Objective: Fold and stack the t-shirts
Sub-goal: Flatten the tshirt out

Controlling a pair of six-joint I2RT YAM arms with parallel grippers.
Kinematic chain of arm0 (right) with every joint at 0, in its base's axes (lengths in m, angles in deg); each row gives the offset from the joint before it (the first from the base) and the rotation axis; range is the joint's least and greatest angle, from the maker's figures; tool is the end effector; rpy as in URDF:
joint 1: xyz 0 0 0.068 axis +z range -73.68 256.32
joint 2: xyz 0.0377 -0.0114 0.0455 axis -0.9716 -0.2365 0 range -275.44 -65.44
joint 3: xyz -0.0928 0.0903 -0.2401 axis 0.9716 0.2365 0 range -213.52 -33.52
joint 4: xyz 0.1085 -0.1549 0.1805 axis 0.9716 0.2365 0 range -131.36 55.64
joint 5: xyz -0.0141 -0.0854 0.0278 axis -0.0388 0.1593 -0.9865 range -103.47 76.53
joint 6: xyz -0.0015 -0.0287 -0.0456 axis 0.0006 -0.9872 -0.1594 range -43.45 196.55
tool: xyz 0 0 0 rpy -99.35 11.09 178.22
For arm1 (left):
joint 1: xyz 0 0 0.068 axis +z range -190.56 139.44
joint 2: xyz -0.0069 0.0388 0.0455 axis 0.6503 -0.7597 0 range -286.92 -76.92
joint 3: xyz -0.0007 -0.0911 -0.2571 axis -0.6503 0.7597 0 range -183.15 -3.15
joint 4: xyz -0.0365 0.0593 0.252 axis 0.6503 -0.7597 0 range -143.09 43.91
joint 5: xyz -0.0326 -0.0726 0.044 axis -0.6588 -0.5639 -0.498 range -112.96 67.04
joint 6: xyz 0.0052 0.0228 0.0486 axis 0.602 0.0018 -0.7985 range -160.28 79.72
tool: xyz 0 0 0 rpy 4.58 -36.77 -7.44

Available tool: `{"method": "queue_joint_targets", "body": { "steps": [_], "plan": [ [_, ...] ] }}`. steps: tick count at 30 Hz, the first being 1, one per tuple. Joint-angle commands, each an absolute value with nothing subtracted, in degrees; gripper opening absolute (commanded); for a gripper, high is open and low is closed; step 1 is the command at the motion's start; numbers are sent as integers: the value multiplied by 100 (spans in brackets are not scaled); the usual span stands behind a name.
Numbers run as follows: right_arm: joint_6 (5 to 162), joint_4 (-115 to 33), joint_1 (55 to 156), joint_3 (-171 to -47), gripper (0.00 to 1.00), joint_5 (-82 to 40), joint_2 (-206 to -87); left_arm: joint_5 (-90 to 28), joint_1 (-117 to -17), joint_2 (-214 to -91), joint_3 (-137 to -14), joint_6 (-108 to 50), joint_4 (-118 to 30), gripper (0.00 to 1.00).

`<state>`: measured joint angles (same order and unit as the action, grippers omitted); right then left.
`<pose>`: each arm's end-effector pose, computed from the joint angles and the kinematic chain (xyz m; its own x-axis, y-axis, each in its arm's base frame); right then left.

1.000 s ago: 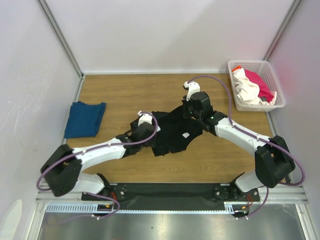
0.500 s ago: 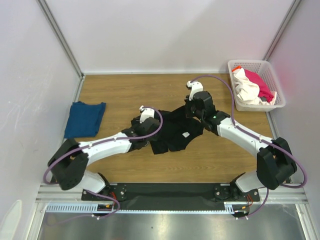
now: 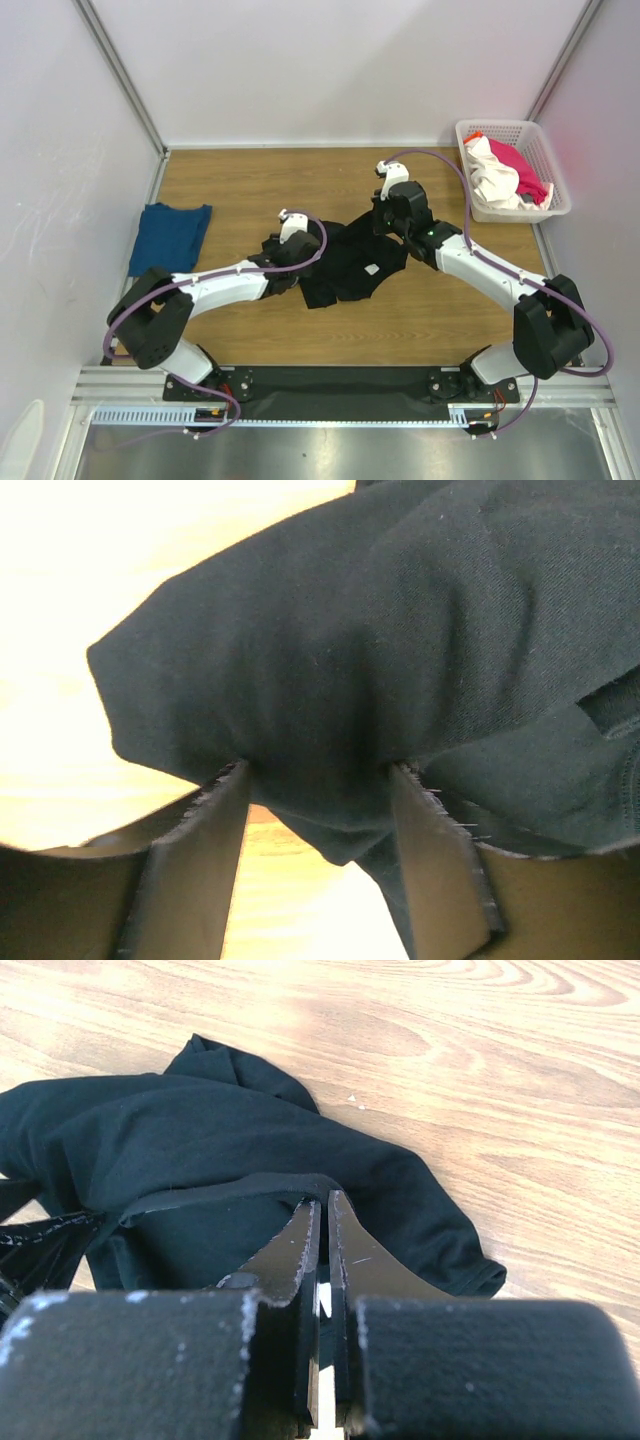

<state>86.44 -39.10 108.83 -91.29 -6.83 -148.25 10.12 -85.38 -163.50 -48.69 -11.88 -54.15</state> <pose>0.2817 0.1747 0.2760 -0.4578 -0.0894 -0.8845 -0.3742 0.9219 0.1005 0.2241 -0.1951 0.1830 -0.6319 0.0660 -0.7722 0.0415 0.9978 0.0513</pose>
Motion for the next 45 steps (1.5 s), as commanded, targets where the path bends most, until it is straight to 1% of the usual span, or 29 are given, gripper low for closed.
{"method": "queue_joint_targets", "body": {
  "steps": [1, 2, 4, 7, 8, 9, 10, 11, 16, 19, 23, 27, 30, 32, 34, 36, 39, 41, 45],
  "plan": [
    [8657, -4013, 10858, -9196, 0, -626, -14595, 1035, -8530, -16402, -5113, -1225, -5137, 59],
    [8657, -3995, 10858, -9222, 0, -626, -14586, 1061, -8530, -16402, -5140, -1251, -5137, 58],
    [8640, -3960, 10849, -9240, 0, -626, -14595, 1070, -8521, -16349, -5175, -1399, -5050, 57],
    [8640, -3978, 10849, -9275, 0, -626, -14630, 991, -8530, -16322, -5122, -1523, -4917, 33],
    [8640, -3969, 10849, -9284, 0, -626, -14647, 991, -8521, -16358, -5140, -1550, -4908, 18],
    [8648, -3969, 10849, -9302, 0, -635, -14656, 1009, -8521, -16393, -5175, -1550, -4917, 12],
    [8648, -3969, 10849, -9302, 0, -626, -14656, 1070, -8521, -16515, -5192, -1550, -4934, 4],
    [8648, -3969, 10849, -9310, 0, -643, -14648, 1105, -8521, -16551, -5201, -1550, -4935, 0],
    [8596, -3803, 10849, -9424, 0, -521, -14595, 1220, -8381, -16376, -5394, -1786, -5188, 0],
    [8569, -3618, 10831, -9582, 0, -406, -14560, 1351, -8319, -15824, -5710, -1980, -5540, 0],
    [8560, -3521, 10682, -9680, 0, -564, -14262, 1466, -8319, -14771, -5922, -2472, -6129, 0],
    [8569, -3363, 10402, -9829, 0, -556, -13989, 870, -8345, -14040, -5826, -2421, -6779, 0],
    [8569, -3082, 10226, -10005, 0, -468, -13866, 614, -8529, -13583, -5965, -2183, -7578, 0],
    [8517, -3055, 10172, -10049, 0, -450, -13804, 246, -8626, -13406, -6054, -2182, -8010, 0],
    [8464, -3055, 10155, -10119, 0, -441, -13777, -377, -8679, -13239, -6194, -2270, -8343, 0],
    [8429, -3046, 10146, -10206, 0, -371, -13786, -643, -8671, -13159, -6317, -2332, -8485, 0],
    [8306, -3003, 10058, -10426, 0, -3, -13909, -627, -8671, -13027, -6703, -2367, -8713, 1],
    [8271, -2889, 9883, -10847, 0, 260, -14067, -599, -8610, -12940, -7036, -2376, -8810, 0],
    [8227, -2808, 9601, -11428, 0, 253, -14068, -389, -8539, -12886, -7398, -2315, -9091, 0]
  ]
}}
